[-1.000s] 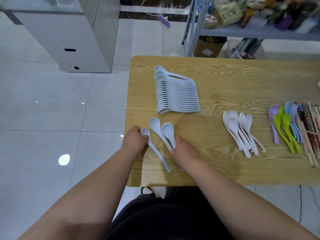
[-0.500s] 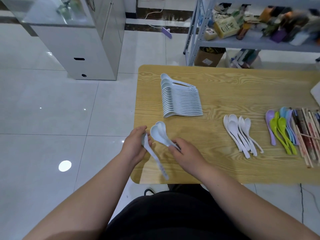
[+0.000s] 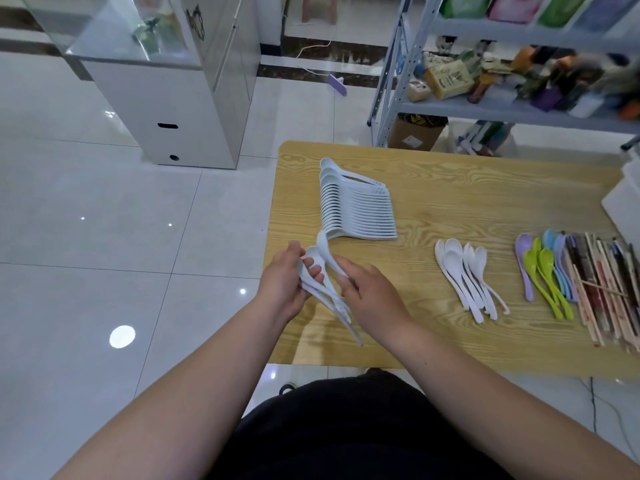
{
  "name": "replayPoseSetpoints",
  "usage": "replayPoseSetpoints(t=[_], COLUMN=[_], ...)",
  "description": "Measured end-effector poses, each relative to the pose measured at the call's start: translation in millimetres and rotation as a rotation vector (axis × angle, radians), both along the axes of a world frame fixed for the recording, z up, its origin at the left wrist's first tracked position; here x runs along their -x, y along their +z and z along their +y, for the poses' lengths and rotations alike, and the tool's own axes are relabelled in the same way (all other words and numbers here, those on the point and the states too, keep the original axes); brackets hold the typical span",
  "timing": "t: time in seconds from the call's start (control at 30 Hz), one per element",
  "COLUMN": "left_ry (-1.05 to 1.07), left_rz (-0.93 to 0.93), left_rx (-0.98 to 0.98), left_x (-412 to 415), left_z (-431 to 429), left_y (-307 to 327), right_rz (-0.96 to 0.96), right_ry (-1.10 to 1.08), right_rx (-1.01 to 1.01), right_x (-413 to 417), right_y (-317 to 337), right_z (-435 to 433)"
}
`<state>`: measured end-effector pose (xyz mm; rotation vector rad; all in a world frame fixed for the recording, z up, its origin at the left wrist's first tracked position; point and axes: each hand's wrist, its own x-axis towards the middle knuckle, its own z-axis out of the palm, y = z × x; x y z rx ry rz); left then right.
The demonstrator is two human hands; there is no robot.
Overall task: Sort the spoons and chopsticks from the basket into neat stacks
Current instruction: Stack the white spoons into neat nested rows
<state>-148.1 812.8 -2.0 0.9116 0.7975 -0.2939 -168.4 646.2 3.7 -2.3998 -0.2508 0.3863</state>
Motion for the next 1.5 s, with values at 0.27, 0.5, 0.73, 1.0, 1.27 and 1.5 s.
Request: replayPoseSetpoints(t=[0.27, 0.5, 0.73, 1.0, 1.27, 1.5], left_ry=[-0.064, -0.02, 0.013, 0.082, -0.492, -0.655], left_rz=[-0.082, 0.071, 0.118, 0.263, 0.265, 0.147], left_rx=[0.048, -0.021, -0.024, -0.618, -1.123, -1.161], left_x=[-2, -8, -9, -24, -58, -78], left_z=[-66, -122, -146, -82, -27, -16], left_y=[10, -4, -9, -35, -78, -92], right_rz=[0.157, 0.483, 0.566, 0.585, 0.623, 0.626], right_ry=[0.045, 0.079, 0.197, 0.13, -0.013, -0.07], right_rx=[-0.178, -0.261, -0.168, -0.212, -0.262, -0.173], right_x=[2, -4, -10, -42, -60, -54], right_y=[2, -4, -12, -17, -36, -49], right_z=[-49, -123, -150, -146, -114, -89])
